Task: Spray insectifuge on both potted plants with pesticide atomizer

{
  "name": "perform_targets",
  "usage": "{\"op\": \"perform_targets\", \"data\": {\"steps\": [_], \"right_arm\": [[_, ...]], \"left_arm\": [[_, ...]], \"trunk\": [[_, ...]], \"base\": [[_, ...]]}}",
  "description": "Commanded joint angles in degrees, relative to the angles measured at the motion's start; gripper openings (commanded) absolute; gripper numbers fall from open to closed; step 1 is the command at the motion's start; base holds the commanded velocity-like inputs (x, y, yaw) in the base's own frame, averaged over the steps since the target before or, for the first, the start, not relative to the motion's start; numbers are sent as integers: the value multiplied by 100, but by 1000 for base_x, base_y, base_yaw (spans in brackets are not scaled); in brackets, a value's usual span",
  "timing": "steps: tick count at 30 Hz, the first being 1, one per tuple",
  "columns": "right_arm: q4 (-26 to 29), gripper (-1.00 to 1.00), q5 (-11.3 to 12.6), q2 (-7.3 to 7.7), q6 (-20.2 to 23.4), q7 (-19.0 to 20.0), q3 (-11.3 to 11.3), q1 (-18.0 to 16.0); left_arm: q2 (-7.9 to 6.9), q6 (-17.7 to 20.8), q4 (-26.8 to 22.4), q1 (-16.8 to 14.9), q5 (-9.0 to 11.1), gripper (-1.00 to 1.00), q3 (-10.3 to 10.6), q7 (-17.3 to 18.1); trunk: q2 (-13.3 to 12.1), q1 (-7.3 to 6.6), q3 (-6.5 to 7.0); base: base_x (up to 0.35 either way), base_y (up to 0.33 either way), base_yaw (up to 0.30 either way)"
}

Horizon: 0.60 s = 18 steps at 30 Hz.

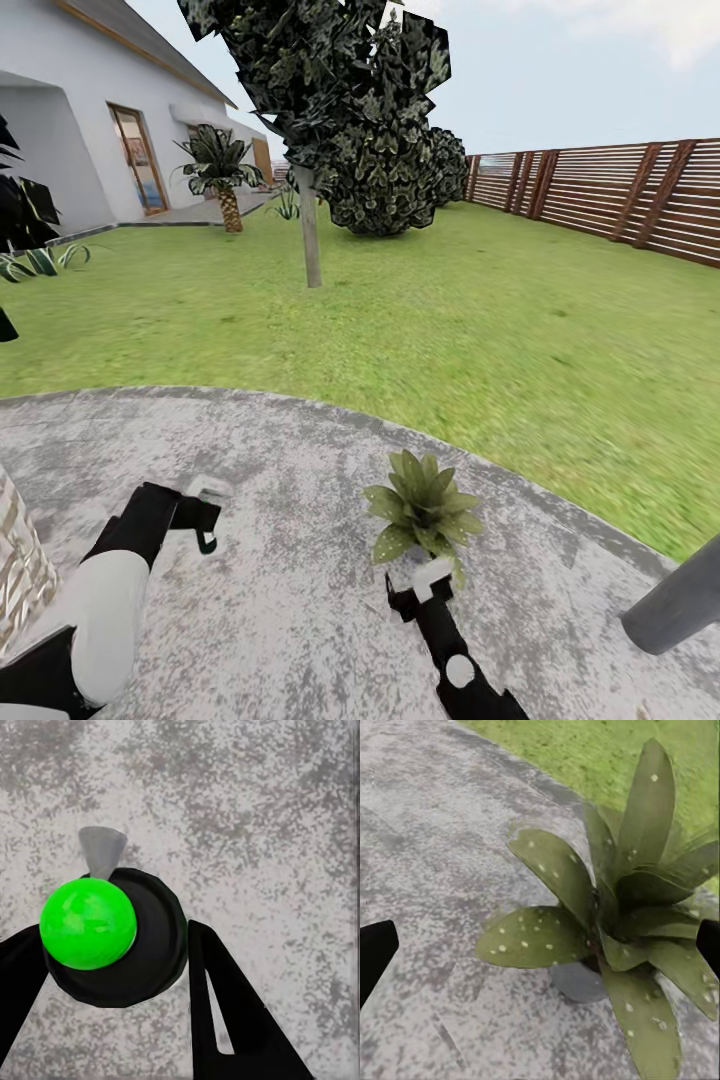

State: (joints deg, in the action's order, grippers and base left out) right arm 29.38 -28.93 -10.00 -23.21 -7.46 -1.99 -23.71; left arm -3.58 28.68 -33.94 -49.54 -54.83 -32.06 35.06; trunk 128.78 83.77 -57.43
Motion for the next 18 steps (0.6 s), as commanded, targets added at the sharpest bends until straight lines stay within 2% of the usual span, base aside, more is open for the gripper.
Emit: {"op": "perform_targets", "data": {"steps": [1,2,3,4,5,6,8,9,13,18], "right_arm": [[447,100,-50,0,230,185,-263,-2],[880,100,-17,0,469,342,-525,-2],[1156,100,32,0,647,405,-687,-2],[1755,100,374,0,1144,492,-1071,-2],[2140,100,822,0,1504,523,-1322,-2],[2844,100,1433,0,2237,541,-1707,-16],[3497,100,1578,0,2844,531,-1808,-39],[3592,100,1586,0,2974,529,-1815,-42],[3693,100,1592,0,3081,538,-1826,-45],[3750,100,1596,0,3093,536,-1830,-38]], "left_arm": [[27,-1,-26,-1,-45,-100,-26,10],[46,-6,-34,-1,-42,-100,-23,-37],[67,-8,-37,0,-40,-100,-23,-58],[124,-14,-47,-1,-40,-100,-26,-84],[148,-17,-57,-2,-10,-100,-32,-91],[161,-29,-86,-1,281,-100,-28,-97],[164,-225,-94,-3,449,-100,13,-101],[165,-267,-95,-3,461,-100,21,-98],[166,-292,-96,-1,480,-100,26,-96],[165,-285,-96,-3,494,-100,18,-103]], "trunk": [[2,-1,-6],[2,-1,-6],[2,-1,-6],[2,-1,-6],[2,-1,-6],[2,-1,-6],[2,-1,-6],[2,-1,-6],[2,-1,-6],[2,-1,-8]], "base": [[0,0,0],[0,0,0],[0,0,0],[0,0,0],[0,0,0],[0,0,0],[0,0,0],[0,0,0],[19,2,0],[193,155,6]]}}
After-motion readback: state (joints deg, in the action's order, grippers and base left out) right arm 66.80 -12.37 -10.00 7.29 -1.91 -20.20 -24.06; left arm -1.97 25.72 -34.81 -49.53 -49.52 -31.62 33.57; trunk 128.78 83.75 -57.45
